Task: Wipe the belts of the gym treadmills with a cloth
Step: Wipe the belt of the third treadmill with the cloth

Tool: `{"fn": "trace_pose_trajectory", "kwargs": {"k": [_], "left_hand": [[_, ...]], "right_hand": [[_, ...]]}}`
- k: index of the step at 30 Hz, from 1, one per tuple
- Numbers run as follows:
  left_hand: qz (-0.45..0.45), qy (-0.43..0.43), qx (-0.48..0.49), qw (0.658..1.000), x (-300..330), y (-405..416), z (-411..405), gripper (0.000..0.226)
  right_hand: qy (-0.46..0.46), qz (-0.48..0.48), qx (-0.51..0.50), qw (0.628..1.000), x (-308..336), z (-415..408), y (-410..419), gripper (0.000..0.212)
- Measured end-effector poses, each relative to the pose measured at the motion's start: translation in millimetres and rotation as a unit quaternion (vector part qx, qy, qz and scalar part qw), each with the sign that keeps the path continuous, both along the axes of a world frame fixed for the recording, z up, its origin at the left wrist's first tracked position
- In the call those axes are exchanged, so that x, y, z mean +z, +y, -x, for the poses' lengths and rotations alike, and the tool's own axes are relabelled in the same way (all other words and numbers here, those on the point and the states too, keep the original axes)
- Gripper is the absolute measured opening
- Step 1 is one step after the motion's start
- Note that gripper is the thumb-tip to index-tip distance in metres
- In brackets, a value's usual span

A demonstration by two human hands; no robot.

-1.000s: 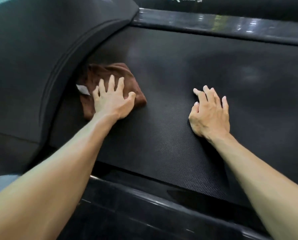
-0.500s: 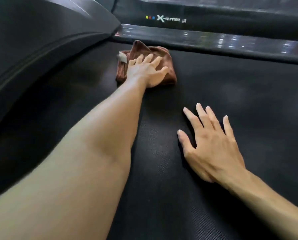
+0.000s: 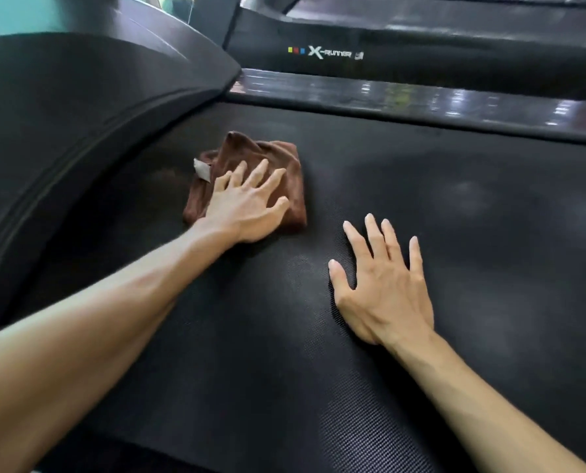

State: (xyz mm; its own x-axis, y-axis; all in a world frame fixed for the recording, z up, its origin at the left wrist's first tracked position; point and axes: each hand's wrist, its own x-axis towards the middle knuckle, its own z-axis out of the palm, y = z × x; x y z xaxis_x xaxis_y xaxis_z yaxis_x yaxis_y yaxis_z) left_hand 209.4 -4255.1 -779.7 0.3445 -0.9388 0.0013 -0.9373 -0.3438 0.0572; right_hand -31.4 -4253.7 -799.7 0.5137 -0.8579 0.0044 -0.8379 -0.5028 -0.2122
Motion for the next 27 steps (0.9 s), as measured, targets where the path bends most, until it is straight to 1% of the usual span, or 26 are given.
{"fn": "trace_pose_trajectory", "kwargs": {"k": [1, 3, 5, 8, 11, 13, 15, 19, 21, 24, 27], "left_hand": [[-0.017, 0.019, -0.016, 1.000, -0.4, -11.0, 6.1, 0.065], [-0.023, 0.028, -0.055, 0.998, 1.0, -40.1, 15.7, 0.067], [-0.024, 0.026, -0.056, 0.998, 0.4, -69.5, -1.9, 0.068], [-0.036, 0.028, 0.024, 0.999, 5.7, -92.7, -56.8, 0.069], [-0.041, 0.012, 0.107, 0.993, -3.1, -85.3, -104.2, 0.071], [-0.046, 0.016, 0.126, 0.991, -6.8, -66.8, -115.8, 0.072], [-0.046, 0.025, 0.137, 0.989, -6.4, -44.9, -108.1, 0.071], [-0.036, 0.013, 0.096, 0.995, -6.8, 3.1, -49.5, 0.067], [-0.019, 0.018, 0.065, 0.998, -5.6, 9.3, -22.8, 0.067], [-0.023, 0.025, 0.023, 0.999, -2.5, -10.3, -5.2, 0.066], [-0.026, 0.016, -0.019, 0.999, -1.4, -50.0, -22.0, 0.069]], "right_hand": [[-0.002, 0.001, 0.000, 1.000, 0.3, -0.4, -0.4, 0.076], [0.001, 0.002, 0.001, 1.000, 0.7, -0.1, -1.4, 0.075], [0.002, 0.003, 0.001, 1.000, 0.3, 0.4, -2.5, 0.075], [-0.006, 0.006, 0.003, 1.000, -1.6, 1.5, -3.9, 0.075], [-0.010, 0.011, 0.002, 1.000, -5.4, 0.4, -5.8, 0.075], [-0.002, 0.008, 0.003, 1.000, -6.8, -0.2, -6.6, 0.074], [0.001, 0.009, 0.002, 1.000, -7.0, -0.5, -6.4, 0.074], [0.011, 0.009, 0.000, 1.000, -3.2, -1.2, -3.3, 0.074], [0.014, 0.012, -0.002, 1.000, -2.6, -2.1, -3.8, 0.075], [0.016, 0.012, -0.001, 1.000, -2.9, -2.2, -3.3, 0.075], [0.017, 0.014, -0.005, 1.000, -4.9, 0.0, -5.5, 0.075]]}}
